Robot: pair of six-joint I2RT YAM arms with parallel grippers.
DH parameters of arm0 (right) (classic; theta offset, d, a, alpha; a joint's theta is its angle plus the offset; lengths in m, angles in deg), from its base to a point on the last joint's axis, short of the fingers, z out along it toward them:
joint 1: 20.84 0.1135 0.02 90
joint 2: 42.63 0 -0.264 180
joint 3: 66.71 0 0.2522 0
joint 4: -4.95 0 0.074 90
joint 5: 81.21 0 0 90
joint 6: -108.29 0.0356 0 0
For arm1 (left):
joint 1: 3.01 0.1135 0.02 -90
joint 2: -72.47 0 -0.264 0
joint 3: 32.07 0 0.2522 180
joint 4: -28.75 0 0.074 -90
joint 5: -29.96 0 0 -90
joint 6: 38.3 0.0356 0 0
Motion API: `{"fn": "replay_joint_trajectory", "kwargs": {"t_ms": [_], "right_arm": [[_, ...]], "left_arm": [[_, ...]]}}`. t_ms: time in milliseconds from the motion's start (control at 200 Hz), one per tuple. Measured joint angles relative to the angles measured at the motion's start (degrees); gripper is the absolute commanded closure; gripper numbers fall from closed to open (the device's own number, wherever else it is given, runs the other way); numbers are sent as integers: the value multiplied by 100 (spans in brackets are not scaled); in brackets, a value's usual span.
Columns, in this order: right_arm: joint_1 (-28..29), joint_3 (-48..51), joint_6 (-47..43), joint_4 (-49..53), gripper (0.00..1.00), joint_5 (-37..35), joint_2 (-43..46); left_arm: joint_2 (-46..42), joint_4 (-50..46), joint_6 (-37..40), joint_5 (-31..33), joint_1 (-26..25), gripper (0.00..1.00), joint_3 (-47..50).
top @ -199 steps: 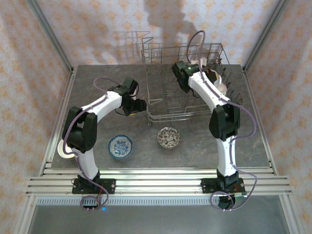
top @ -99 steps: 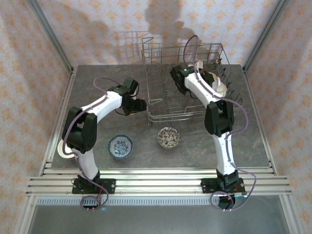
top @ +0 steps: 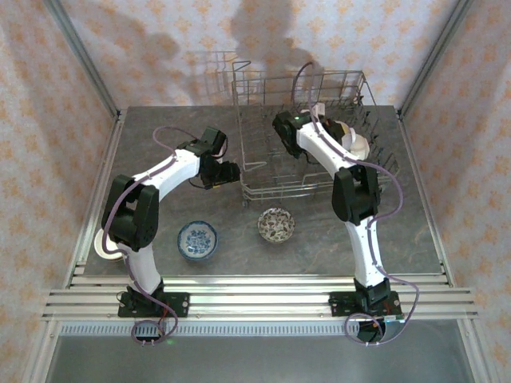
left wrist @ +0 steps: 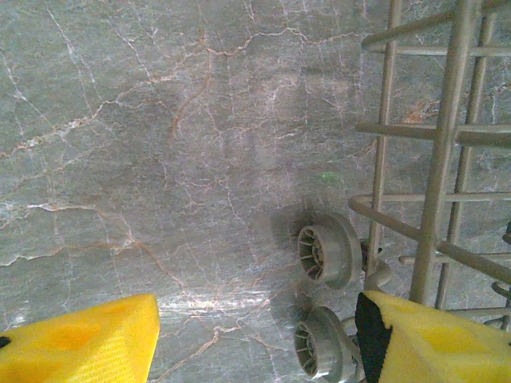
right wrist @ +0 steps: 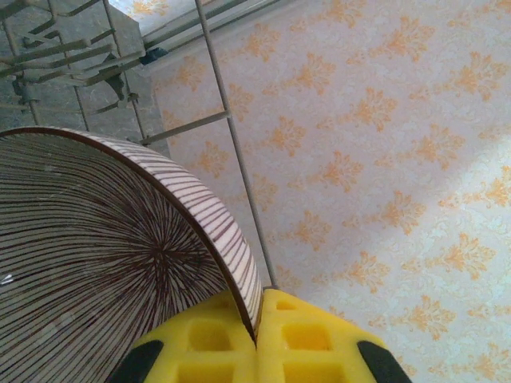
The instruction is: Load the bowls into the dish rack
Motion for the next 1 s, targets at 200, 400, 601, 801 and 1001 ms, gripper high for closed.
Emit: {"fn": "replay_joint_trajectory", "kwargs": {"t_ms": [200,400,601,801,1001], "right_arm": [[20,-52,-22,9,100,-44,-68],[76,-140,-90,33,96,61,-127],[116,-181,-205,11,82,468,-127],[173,-146,-372,-50,78,1290,-186],[111,-131,-385,-59,77,1812,-310]], "left_arm": [[-37,0,-2,11,0,32,0],[-195,7,-2,52,-2,32,0],[-249,9,-2,68,-11,32,0],[-249,9,-2,72,-11,32,0],[-291,9,-2,96,-11,32,2]]}}
